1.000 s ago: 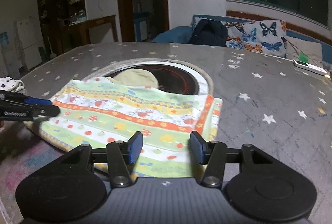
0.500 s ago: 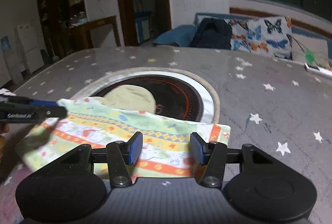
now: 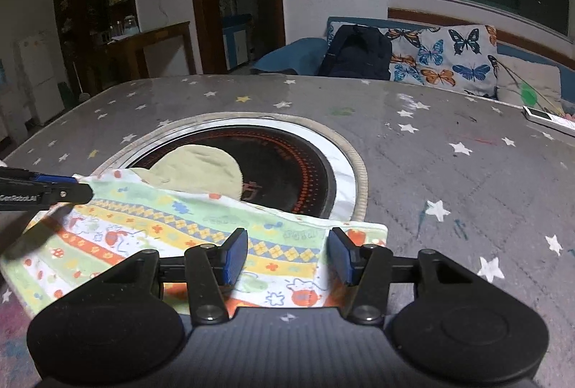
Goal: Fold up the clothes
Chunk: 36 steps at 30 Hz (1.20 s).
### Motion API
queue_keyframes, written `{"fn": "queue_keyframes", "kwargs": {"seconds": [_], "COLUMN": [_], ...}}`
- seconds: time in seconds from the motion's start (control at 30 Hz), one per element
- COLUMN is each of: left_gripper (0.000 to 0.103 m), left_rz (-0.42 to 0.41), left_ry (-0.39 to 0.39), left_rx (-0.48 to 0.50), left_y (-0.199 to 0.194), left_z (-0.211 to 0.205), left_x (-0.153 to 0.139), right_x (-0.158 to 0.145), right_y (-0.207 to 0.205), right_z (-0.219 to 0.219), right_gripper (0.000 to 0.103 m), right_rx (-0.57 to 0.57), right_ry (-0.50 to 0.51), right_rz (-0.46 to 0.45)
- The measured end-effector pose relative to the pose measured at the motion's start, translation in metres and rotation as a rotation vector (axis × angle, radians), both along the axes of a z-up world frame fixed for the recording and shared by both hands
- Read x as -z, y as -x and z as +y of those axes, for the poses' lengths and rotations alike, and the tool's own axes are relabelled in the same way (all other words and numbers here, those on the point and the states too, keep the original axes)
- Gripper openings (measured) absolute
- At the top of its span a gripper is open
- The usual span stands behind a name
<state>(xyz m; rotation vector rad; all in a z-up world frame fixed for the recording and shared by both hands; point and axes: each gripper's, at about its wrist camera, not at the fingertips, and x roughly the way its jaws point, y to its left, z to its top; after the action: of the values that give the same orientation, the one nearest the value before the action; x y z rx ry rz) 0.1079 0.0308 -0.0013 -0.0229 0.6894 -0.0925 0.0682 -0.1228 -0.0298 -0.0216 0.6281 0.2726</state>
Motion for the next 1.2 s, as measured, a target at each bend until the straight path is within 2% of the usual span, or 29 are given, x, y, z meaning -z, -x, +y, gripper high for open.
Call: {"fn": "queue_keyframes", "kwargs": {"seconds": [0.2,0.67,0.87,0.97,1.2], "left_gripper": [0.037,0.037,0.037,0.037,0.037], "left_rz": [-0.010,-0.006,-0.044,-0.053,-0.051], "left_ry": [0.010,-0.011,0.001,-0.002,0.018], "left_rx": [-0.007,-0.019,0.002,0.019,0.063], "left_y": [0.005,0.007,0.028,0.042,0.076], "left_z": [0.006,0.009,0.008,0.006,-0.001], "left_x": [-0.003,-0.002,-0.011,-0.011,-0.011], "right_x": [-0.007,0.000,-0.009,-0.007,-0.005], "right_y": [0.007,0.021,0.035,0.043,0.062], "right_z": [-0.012,-0.025,-0.018,-0.013,-0.008], "right_gripper": [0.051,0.051,0.051,0.051,0.052], "right_rx": [0.023,0.050,0.029,-0.004,0.018], "right_ry": [-0.056,-0.024,-0.026,-0.004,0.062], "right_rz": [-0.008,0.014,-0.027,-0.032,-0.042]}}
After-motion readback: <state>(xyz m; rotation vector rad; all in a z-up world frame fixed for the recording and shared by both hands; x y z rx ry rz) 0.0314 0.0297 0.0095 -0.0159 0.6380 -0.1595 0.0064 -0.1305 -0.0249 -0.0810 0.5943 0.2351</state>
